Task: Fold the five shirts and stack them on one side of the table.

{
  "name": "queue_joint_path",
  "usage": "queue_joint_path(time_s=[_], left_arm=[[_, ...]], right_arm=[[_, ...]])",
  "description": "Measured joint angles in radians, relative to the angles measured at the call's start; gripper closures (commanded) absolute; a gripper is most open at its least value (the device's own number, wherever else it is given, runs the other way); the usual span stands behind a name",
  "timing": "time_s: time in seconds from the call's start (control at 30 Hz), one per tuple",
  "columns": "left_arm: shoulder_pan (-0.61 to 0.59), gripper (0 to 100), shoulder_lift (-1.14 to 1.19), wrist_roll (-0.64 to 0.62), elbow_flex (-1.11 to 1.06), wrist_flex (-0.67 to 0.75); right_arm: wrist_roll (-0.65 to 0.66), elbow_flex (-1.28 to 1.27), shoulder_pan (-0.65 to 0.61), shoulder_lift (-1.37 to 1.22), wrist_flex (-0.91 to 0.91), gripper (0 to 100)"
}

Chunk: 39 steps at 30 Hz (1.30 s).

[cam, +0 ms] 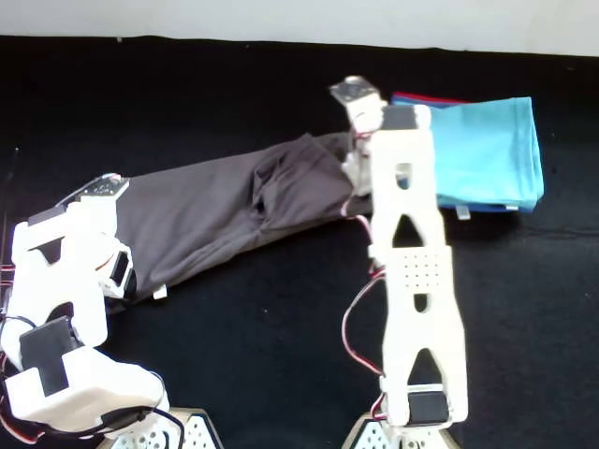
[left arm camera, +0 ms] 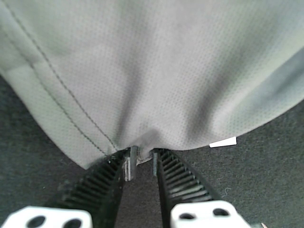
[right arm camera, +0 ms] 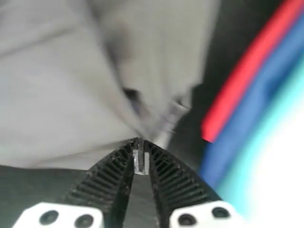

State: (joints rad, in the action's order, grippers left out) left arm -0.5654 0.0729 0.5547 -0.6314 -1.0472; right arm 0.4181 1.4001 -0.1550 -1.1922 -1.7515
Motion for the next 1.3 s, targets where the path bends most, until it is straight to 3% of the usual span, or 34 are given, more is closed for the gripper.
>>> queue_joint_path(time_s=[0.2, 0.33, 0.5, 0.6, 0.87, 1.1, 1.3], left_arm=[[0.0, 91, -0.015, 0.0, 0.021, -0.015], [-0.002, 91, -0.06, -0.012, 0.133, -0.163], [-0.012, 84, -0.176, -0.103, 0.279, -0.298], [-0.044, 76, -0.193, -0.123, 0.315, -0.305], [-0.15, 77, 0.026, -0.126, 0.454, -0.235], [-0.155, 77, 0.365, -0.176, 0.723, -0.284], [-0.103, 77, 0.569, -0.229, 0.878, -0.381]], right_arm=[[0.002, 0.1, 0.023, 0.002, -0.002, 98.4], [-0.006, 0.155, -0.005, 0.069, -0.002, 97.0], [-0.08, 0.11, -0.046, 0.288, -0.002, 83.7], [-0.097, -0.046, -0.071, 0.459, -0.002, 83.2], [-0.098, -0.726, -0.103, 1.016, -0.002, 84.0], [-0.029, -1.286, -0.081, 1.455, -0.003, 84.0], [-0.002, -1.521, -0.023, 1.72, -0.003, 84.0]])
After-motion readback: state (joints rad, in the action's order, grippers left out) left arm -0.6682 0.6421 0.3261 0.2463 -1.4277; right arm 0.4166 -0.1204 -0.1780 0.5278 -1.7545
